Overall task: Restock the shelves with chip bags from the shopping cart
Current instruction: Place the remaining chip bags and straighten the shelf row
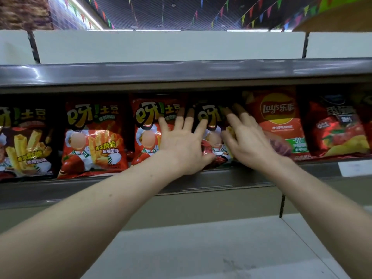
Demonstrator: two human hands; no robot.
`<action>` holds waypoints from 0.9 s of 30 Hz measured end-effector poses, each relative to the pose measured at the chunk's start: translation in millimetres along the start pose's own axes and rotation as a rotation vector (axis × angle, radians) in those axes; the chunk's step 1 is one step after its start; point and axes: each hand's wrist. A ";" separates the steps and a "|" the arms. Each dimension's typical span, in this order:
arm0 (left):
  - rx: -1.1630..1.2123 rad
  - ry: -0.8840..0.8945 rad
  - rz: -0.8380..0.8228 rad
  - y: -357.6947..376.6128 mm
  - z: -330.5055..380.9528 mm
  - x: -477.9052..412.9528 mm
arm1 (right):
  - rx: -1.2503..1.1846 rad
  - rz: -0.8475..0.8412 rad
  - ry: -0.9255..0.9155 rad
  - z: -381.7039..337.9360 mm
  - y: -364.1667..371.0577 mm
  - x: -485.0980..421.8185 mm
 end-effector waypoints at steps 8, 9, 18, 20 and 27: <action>0.087 0.014 0.067 24.9 -8.4 6.8 | 0.100 0.069 -0.010 -13.3 18.5 20.7; 0.096 0.025 0.070 25.2 -9.4 7.3 | 0.094 0.082 -0.014 -16.5 18.8 22.4; 0.063 0.037 0.070 2.3 -16.7 20.5 | 0.088 -0.083 -0.007 -28.5 -7.9 20.5; 0.055 0.024 0.125 -8.9 -16.3 24.4 | 0.076 -0.043 -0.048 -33.6 -19.4 27.2; 0.049 -0.060 0.171 -51.0 5.3 54.8 | 0.045 -0.017 -0.099 -44.8 -59.6 64.0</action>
Point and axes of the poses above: each hand's wrist, its own x-axis away from the middle knuckle, its own y-axis out of the palm, z = x × y, and after that the axes turned 12 degrees about z, right-handed
